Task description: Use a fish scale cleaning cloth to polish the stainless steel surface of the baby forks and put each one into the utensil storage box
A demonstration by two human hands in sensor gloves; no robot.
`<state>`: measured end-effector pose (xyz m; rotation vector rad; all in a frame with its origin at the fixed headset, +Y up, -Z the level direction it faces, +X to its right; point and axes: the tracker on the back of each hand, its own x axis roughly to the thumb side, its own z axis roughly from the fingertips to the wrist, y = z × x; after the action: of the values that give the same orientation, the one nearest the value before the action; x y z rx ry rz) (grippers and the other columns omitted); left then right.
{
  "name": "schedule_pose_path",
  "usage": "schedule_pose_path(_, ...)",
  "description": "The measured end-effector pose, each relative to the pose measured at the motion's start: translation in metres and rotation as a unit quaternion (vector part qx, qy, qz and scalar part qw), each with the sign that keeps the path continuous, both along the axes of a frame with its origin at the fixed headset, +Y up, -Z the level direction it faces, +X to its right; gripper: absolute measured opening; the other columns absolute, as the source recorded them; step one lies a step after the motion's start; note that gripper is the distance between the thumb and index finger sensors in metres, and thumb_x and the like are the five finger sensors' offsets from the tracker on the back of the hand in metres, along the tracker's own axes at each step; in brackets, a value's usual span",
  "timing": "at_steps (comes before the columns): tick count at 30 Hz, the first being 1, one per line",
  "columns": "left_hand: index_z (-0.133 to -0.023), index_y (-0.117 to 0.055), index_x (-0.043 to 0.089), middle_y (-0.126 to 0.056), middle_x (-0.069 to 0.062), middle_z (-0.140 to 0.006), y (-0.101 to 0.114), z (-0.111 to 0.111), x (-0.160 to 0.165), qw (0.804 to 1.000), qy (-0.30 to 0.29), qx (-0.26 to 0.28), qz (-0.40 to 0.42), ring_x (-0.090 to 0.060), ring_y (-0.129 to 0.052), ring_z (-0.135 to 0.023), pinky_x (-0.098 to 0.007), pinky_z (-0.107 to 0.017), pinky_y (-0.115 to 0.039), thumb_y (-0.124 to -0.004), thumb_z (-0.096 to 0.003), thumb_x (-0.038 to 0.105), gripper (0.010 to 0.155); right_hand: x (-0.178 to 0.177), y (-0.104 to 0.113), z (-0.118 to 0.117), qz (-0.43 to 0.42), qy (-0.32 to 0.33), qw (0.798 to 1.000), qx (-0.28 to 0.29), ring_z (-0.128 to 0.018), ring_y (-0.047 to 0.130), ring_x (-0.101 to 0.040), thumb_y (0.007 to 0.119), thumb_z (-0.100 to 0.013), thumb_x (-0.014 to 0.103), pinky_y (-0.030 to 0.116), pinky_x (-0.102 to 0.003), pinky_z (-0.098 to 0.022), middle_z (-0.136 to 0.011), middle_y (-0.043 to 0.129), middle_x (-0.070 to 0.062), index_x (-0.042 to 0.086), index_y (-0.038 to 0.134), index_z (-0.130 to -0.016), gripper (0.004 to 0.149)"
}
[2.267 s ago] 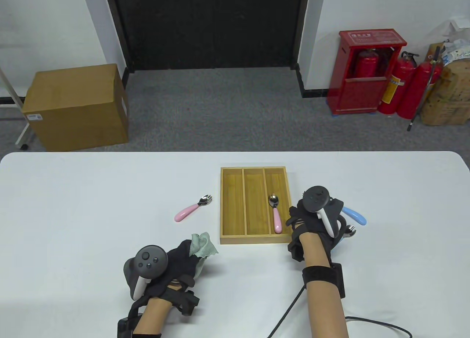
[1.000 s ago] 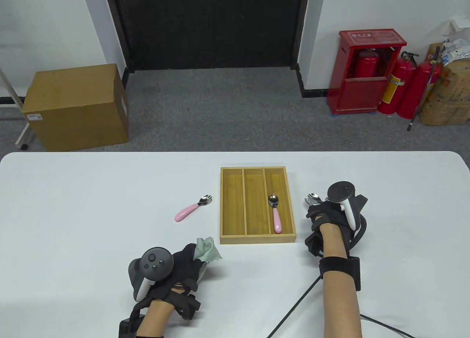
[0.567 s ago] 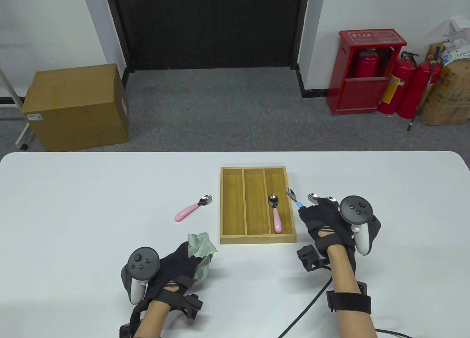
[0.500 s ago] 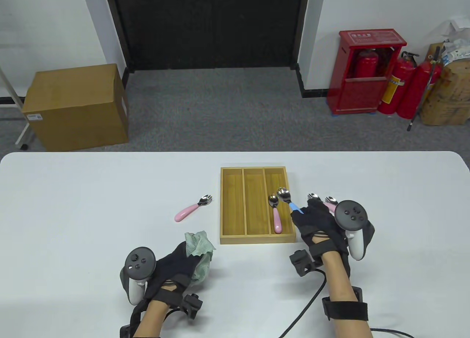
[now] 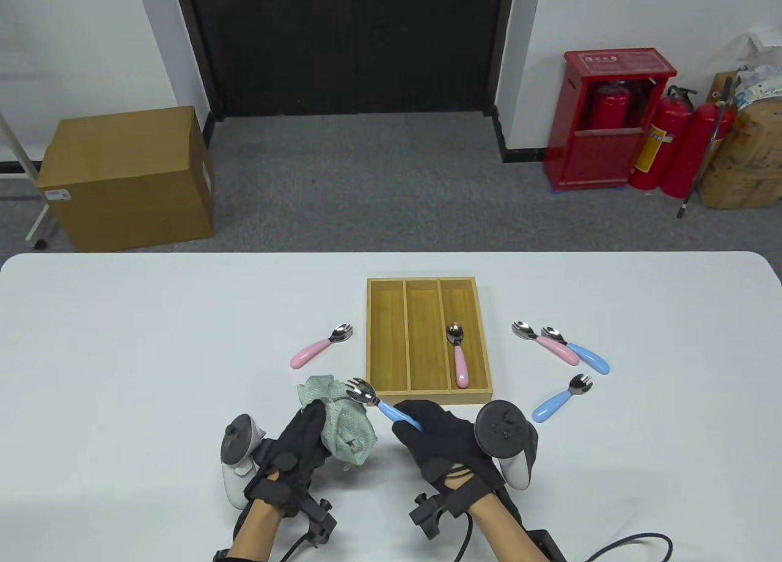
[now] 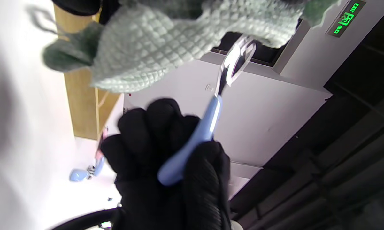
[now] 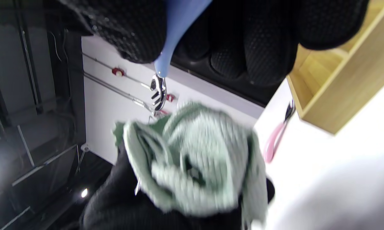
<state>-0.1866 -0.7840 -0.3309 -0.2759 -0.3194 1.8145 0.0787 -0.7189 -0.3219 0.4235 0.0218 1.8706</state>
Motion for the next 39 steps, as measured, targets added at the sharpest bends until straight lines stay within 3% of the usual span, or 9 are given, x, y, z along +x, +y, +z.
schedule_pose_path(5,-0.113,-0.041,0.021,-0.067,-0.004,-0.111,0.005,0.004,0.013,0.999,-0.039,0.012,0.024,-0.030,-0.077,-0.100,-0.057,-0.074,-0.053,-0.054,-0.0579,0.070,0.075,-0.021,-0.007,0.009,0.015,0.044,0.999,-0.014,-0.042,0.099,-0.038,0.080,-0.042,0.036,0.080,-0.057,-0.029,-0.064,0.095,-0.025,0.009,0.085,-0.076,0.044)
schedule_pose_path(9,-0.108,-0.051,0.025,-0.080,0.006,-0.102,0.010,0.005,0.021,0.998,-0.026,-0.001,0.063,-0.021,-0.081,-0.100,-0.055,-0.075,-0.056,-0.070,-0.0580,0.056,0.061,-0.032,-0.011,0.013,0.052,0.077,0.996,-0.005,-0.031,0.102,-0.033,0.078,-0.042,0.038,0.082,-0.054,-0.023,-0.056,0.099,-0.022,0.010,0.087,-0.075,0.044)
schedule_pose_path(15,-0.099,-0.069,0.027,-0.094,0.009,-0.088,0.019,0.005,0.016,0.999,0.027,0.025,-0.008,-0.016,-0.095,-0.088,-0.054,-0.071,-0.066,-0.078,-0.0525,0.047,0.051,-0.029,-0.006,0.012,0.091,0.070,0.993,0.023,-0.031,0.100,-0.033,0.080,-0.041,0.038,0.080,-0.055,-0.024,-0.055,0.099,-0.022,0.011,0.088,-0.074,0.043)
schedule_pose_path(23,-0.092,-0.080,0.028,-0.102,0.004,-0.080,0.035,0.006,0.002,0.980,0.113,0.091,-0.133,-0.019,-0.102,-0.078,-0.052,-0.066,-0.073,-0.083,-0.0478,0.043,0.047,-0.022,0.000,0.007,0.150,0.040,0.985,0.069,-0.038,0.097,-0.038,0.081,-0.041,0.036,0.076,-0.058,-0.030,-0.062,0.096,-0.025,0.012,0.087,-0.076,0.043)
schedule_pose_path(27,-0.089,-0.083,0.027,-0.104,0.000,-0.073,0.047,0.010,0.000,0.943,0.169,0.154,-0.242,-0.024,-0.104,-0.072,-0.055,-0.063,-0.073,-0.084,-0.0460,0.040,0.045,-0.014,0.011,0.004,0.212,0.004,0.969,0.128,-0.043,0.094,-0.040,0.084,-0.039,0.034,0.073,-0.061,-0.034,-0.066,0.093,-0.025,0.012,0.087,-0.077,0.044)
schedule_pose_path(29,-0.088,-0.082,0.025,-0.104,-0.001,-0.071,0.056,0.013,0.005,0.890,0.169,0.223,-0.361,-0.026,-0.103,-0.070,-0.057,-0.063,-0.072,-0.083,-0.0463,0.038,0.044,-0.009,0.015,0.004,0.243,-0.013,0.956,0.165,-0.046,0.092,-0.040,0.085,-0.038,0.033,0.072,-0.061,-0.036,-0.069,0.091,-0.024,0.013,0.087,-0.077,0.044)
schedule_pose_path(32,-0.090,-0.077,0.022,-0.101,-0.001,-0.070,0.062,0.016,0.020,0.824,0.141,0.274,-0.476,-0.026,-0.102,-0.068,-0.056,-0.062,-0.073,-0.079,-0.0480,0.037,0.045,-0.009,0.021,0.010,0.277,-0.020,0.938,0.208,-0.050,0.088,-0.041,0.083,-0.038,0.030,0.069,-0.063,-0.039,-0.072,0.087,-0.024,0.014,0.087,-0.077,0.043)
schedule_pose_path(37,-0.093,-0.073,0.019,-0.098,-0.004,-0.074,0.057,0.017,0.039,0.801,0.072,0.283,-0.523,-0.031,-0.099,-0.071,-0.060,-0.062,-0.069,-0.081,-0.0471,0.037,0.050,-0.020,0.029,0.022,0.354,-0.006,0.883,0.308,-0.050,0.086,-0.039,0.081,-0.036,0.029,0.069,-0.063,-0.040,-0.071,0.087,-0.022,0.016,0.087,-0.075,0.042)
schedule_pose_path(39,-0.092,-0.075,0.020,-0.097,-0.005,-0.075,0.055,0.018,0.045,0.803,0.056,0.287,-0.519,-0.032,-0.098,-0.071,-0.060,-0.062,-0.069,-0.082,-0.0460,0.038,0.050,-0.025,0.031,0.027,0.366,0.004,0.869,0.334,-0.050,0.085,-0.039,0.082,-0.035,0.028,0.069,-0.063,-0.041,-0.071,0.086,-0.022,0.016,0.087,-0.075,0.041)
